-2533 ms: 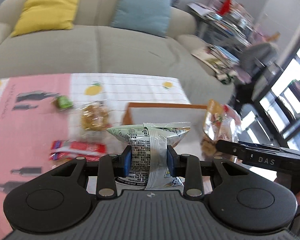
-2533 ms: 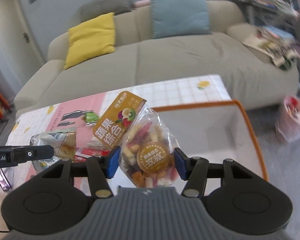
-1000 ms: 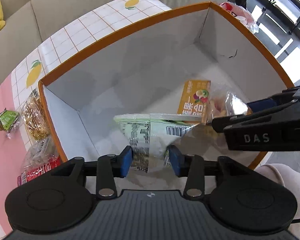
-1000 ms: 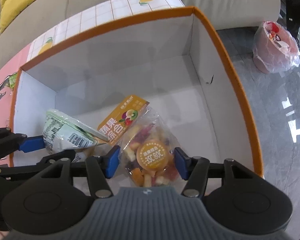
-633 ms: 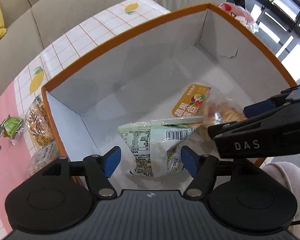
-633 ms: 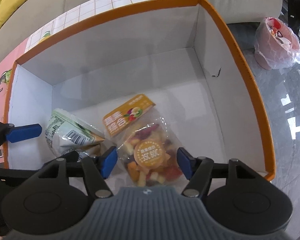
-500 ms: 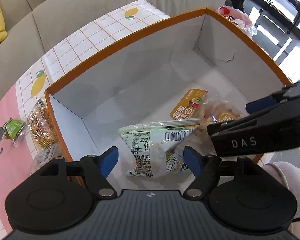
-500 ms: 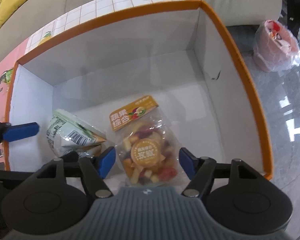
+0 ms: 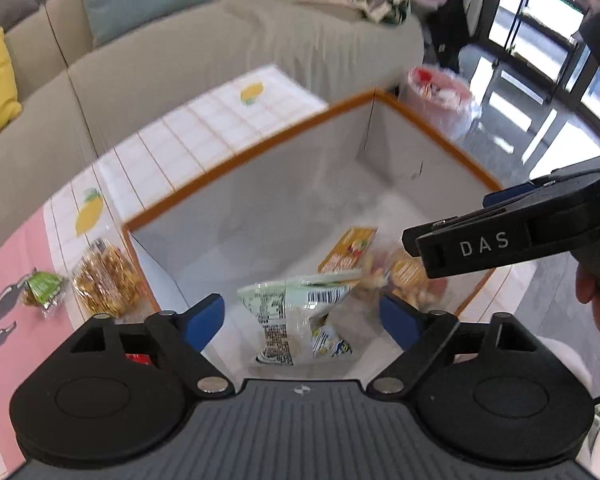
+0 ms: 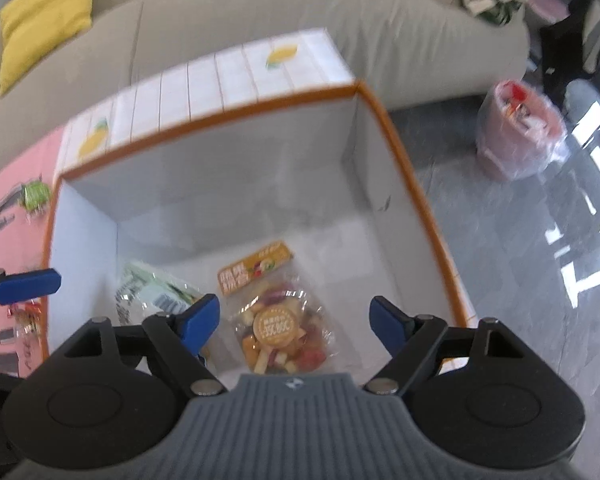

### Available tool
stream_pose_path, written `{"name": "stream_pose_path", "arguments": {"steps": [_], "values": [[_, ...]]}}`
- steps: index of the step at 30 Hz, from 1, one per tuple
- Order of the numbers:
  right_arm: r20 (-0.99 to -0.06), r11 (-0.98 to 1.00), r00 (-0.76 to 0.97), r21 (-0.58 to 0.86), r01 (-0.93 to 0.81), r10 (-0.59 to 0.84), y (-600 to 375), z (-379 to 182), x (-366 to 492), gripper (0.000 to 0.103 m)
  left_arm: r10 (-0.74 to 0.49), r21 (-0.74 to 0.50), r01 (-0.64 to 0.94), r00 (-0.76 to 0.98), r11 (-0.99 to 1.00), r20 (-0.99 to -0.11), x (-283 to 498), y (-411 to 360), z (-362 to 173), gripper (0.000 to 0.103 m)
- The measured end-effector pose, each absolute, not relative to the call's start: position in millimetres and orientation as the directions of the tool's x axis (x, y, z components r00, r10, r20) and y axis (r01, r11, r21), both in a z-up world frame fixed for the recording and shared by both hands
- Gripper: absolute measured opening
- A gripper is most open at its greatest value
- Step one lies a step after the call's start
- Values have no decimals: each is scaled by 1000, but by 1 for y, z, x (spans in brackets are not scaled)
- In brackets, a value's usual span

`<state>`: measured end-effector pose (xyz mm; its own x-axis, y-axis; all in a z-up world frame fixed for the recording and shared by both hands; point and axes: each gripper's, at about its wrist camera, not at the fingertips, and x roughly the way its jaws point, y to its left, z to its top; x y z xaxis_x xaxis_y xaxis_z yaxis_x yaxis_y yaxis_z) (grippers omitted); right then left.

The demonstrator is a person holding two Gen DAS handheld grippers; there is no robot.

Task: Organize snacks
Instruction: 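Withdraw both tools from the box back over the snacks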

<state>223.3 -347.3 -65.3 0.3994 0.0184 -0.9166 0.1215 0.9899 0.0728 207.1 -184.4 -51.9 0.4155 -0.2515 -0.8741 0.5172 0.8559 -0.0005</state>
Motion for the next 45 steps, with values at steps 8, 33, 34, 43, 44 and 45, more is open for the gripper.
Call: {"name": "stream_pose_path", "arguments": {"steps": [8, 33, 34, 43, 44, 45], "values": [[-851, 977, 524, 92, 194, -24, -351, -36, 185, 85, -298, -36, 472, 494, 881, -817, 186, -159, -23, 103], [-558, 992, 826, -44, -117, 73, -166, -18, 73, 87, -221, -164, 149, 701, 975, -678, 107, 15, 11, 87], [-559, 990, 825, -52, -131, 80, -159, -21, 72, 86, -207, -159, 135, 696, 978, -688, 104, 20, 6, 84], [-586, 958, 800, -133, -253, 130, -112, -50, 65, 62, -177, -159, 84, 616, 984, -768, 90, 53, -42, 49], [-596, 954, 792, -137, -266, 135, -108, -54, 66, 60, -178, -162, 82, 609, 983, -773, 90, 55, -45, 49], [-604, 951, 785, -141, -275, 138, -106, -57, 65, 59, -180, -166, 80, 602, 983, -778, 90, 58, -49, 49]]}}
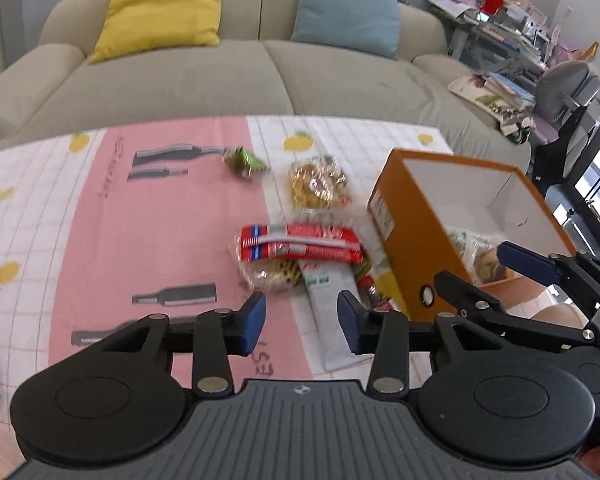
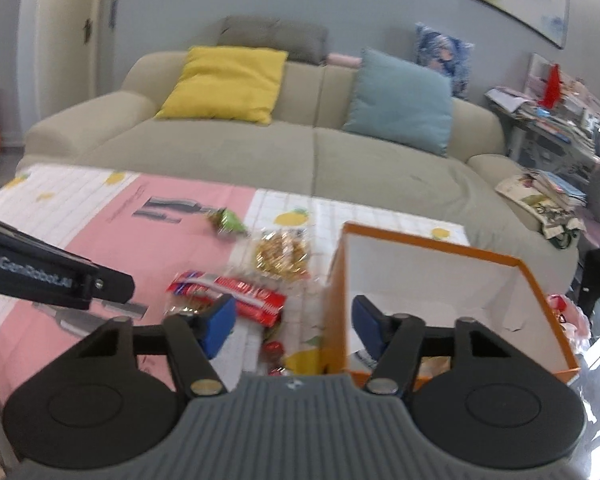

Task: Organize snacks
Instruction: 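Withdraw both tools from the box back over the snacks, then grasp the red sausage-stick pack with the left tool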

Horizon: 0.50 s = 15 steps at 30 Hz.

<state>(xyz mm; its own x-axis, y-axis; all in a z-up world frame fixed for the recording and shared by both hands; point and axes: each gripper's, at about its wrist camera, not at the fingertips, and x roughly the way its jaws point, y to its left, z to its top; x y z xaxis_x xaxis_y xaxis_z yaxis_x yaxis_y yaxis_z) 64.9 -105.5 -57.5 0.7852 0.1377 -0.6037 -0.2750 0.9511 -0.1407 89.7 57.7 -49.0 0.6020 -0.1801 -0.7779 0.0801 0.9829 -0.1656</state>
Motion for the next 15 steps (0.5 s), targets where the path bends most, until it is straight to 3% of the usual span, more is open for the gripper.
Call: {"name": "stream_pose_path", "arguments": {"steps": [2, 3, 8, 15], "values": [[-622, 944, 771, -156, -292, 136, -99, -65, 69, 58, -183, -176, 70, 589, 982, -787, 93, 63, -55, 66], [-629, 940, 766, -164, -298, 133, -97, -69, 71, 58, -183, -181, 63, 587, 981, -789, 93, 65, -58, 70], [-672, 924, 730, -189, -332, 125, -86, -87, 86, 47, -188, -216, 14, 547, 976, -816, 103, 79, -74, 73], [-715, 906, 693, -226, -357, 94, -73, -108, 110, 43, -188, -241, -45, 493, 969, -849, 116, 94, -95, 73]]}}
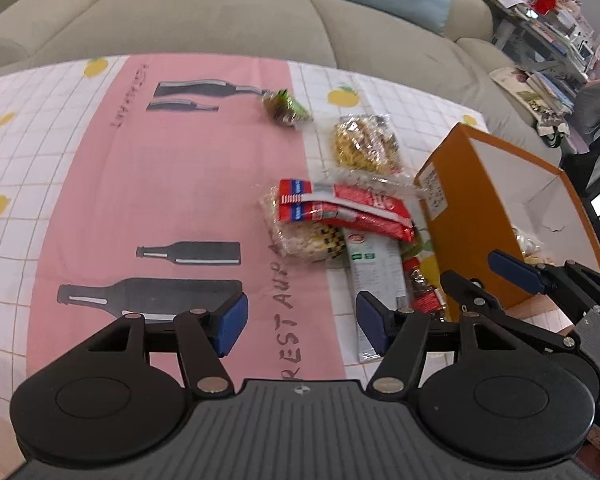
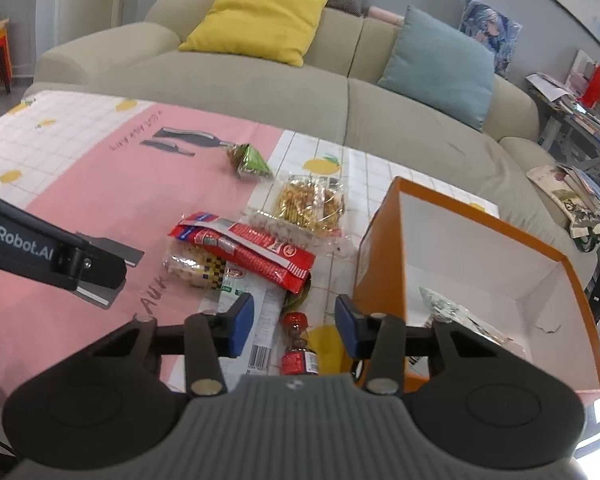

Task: Organize snacks
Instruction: 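Grasp the red sausage-stick pack with the left tool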

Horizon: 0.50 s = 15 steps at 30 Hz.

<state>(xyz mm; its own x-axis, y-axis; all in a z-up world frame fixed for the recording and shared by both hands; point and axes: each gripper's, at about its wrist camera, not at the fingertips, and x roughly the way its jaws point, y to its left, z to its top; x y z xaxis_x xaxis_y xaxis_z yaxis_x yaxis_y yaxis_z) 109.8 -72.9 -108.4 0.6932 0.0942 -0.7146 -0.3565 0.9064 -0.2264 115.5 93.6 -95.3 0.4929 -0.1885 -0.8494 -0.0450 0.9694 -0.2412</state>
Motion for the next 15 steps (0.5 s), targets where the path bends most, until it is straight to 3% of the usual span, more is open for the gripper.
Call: {"name": "stream_pose_path", "arguments": {"steps": [7, 15], "values": [[-713, 870, 700, -326, -371, 32, -60, -132, 122, 40, -219, -259, -27, 454, 965, -864, 128, 91, -116, 73], [-727, 860, 686, -323, -394, 41, -54, -144, 140, 34, -229, -262, -19, 425, 965, -876, 145, 88, -133, 73]]}}
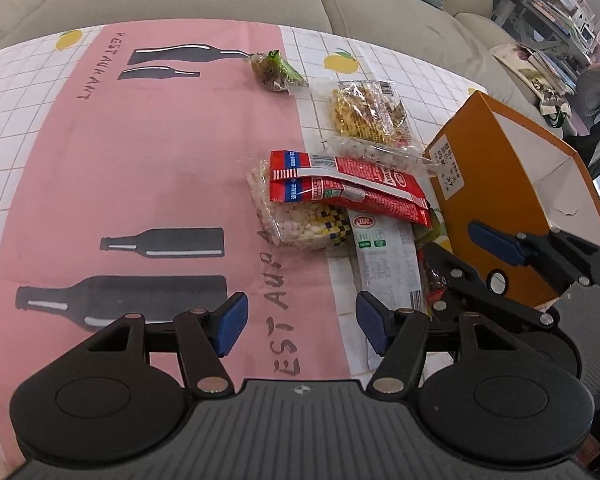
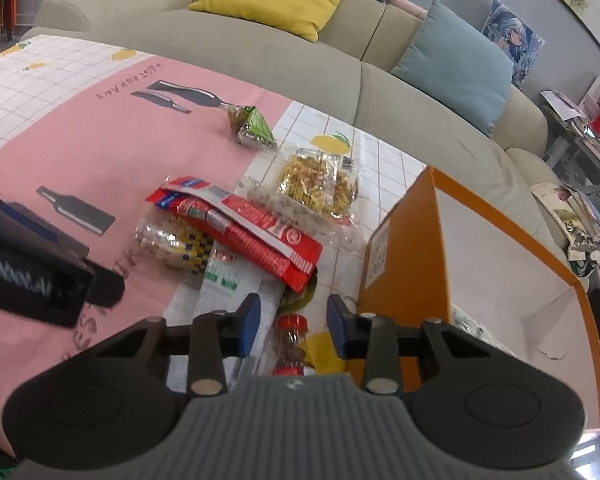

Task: Organize snacks
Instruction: 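Grasp the red sausage-stick pack with the left tool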

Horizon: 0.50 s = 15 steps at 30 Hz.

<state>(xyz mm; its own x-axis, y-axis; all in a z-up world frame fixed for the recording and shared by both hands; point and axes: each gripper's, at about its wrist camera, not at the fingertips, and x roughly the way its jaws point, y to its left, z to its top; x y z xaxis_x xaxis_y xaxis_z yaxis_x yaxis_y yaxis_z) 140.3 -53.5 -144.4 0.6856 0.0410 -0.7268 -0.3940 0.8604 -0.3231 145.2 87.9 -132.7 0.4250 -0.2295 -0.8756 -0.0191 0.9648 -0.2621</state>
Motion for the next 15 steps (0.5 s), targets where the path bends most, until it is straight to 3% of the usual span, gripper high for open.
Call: {"name": "stream_pose_path", "arguments": {"steps": [15], "values": [[-697, 580, 706, -526, -622, 125, -24, -180, 163, 32, -196, -234, -52, 391, 971, -899, 168, 94, -142, 72]]}}
